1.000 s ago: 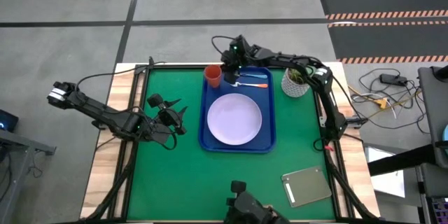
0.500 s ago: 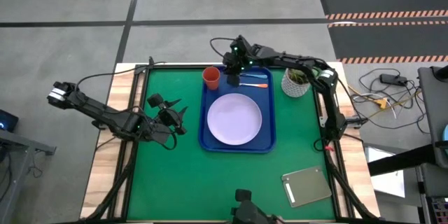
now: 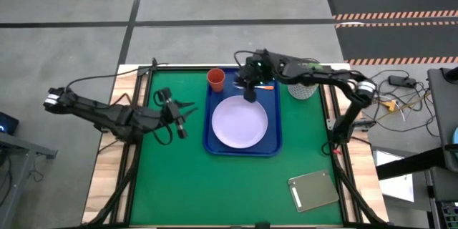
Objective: Pick and place plate/cup/fork/spoon on tray
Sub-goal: Adjust the white plate
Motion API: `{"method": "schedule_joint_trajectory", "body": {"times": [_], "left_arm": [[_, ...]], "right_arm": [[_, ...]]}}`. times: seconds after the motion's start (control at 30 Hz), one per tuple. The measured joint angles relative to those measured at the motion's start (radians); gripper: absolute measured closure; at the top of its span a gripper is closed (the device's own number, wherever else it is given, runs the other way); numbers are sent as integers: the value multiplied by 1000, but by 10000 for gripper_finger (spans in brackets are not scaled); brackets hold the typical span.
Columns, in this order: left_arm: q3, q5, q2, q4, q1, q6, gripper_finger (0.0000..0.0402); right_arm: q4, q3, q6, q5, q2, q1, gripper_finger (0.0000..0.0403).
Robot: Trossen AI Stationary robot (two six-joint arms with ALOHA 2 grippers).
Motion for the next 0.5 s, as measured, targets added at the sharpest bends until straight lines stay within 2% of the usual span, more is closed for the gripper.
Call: {"method": "schedule_joint_trajectory", "body": {"times": [0.17,0.37,0.5], "left_arm": [[-24,22,-28,4,85,2,391],[-26,233,1,2,176,-13,400],[-37,346,87,0,212,-31,401]], "right_arm": [[183,-132,51,-2,-97,44,350],[211,-214,159,-1,-163,107,349],[205,-277,230,6,-190,166,349]]}}
